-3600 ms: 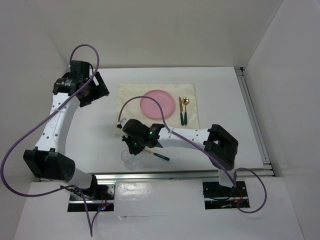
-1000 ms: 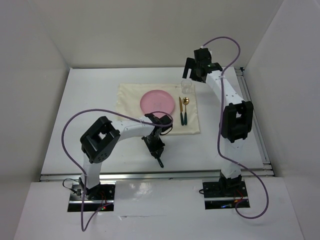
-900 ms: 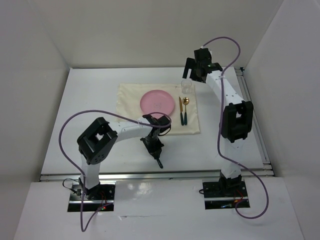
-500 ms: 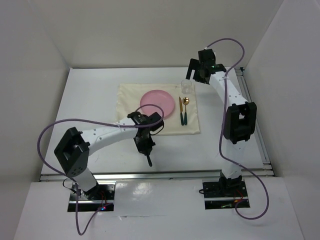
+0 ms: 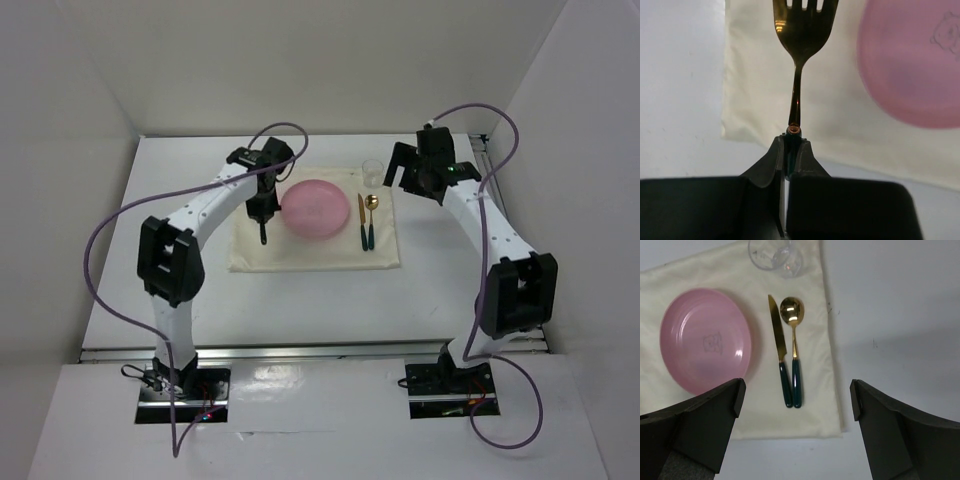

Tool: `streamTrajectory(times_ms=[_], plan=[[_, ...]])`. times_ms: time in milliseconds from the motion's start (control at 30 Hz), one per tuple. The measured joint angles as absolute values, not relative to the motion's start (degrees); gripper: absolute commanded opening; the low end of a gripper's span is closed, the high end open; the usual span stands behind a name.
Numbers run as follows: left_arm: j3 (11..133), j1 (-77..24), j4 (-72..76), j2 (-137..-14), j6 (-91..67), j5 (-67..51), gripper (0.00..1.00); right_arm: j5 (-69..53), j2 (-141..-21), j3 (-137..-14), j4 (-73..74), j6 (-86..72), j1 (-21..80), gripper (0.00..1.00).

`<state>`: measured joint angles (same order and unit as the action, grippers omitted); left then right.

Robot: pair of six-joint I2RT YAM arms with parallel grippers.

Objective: Set the dinner table for one person

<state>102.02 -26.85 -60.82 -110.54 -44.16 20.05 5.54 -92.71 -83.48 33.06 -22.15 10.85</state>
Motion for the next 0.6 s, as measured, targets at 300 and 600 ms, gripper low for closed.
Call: streamTrajectory(times_ms=[300,600], plan=[[112.0,-23.6,-59.6,-128.5,-32.2,19.8,0.00,4.2,-85.9,-74.3,32.8,-23.6,10.8,0.99],[114.6,-20.1,-59.6,-133.2,-31.3,16.9,0.46,6.0,-81.2,-71.2,35.1,-23.8,10.8,0.99]])
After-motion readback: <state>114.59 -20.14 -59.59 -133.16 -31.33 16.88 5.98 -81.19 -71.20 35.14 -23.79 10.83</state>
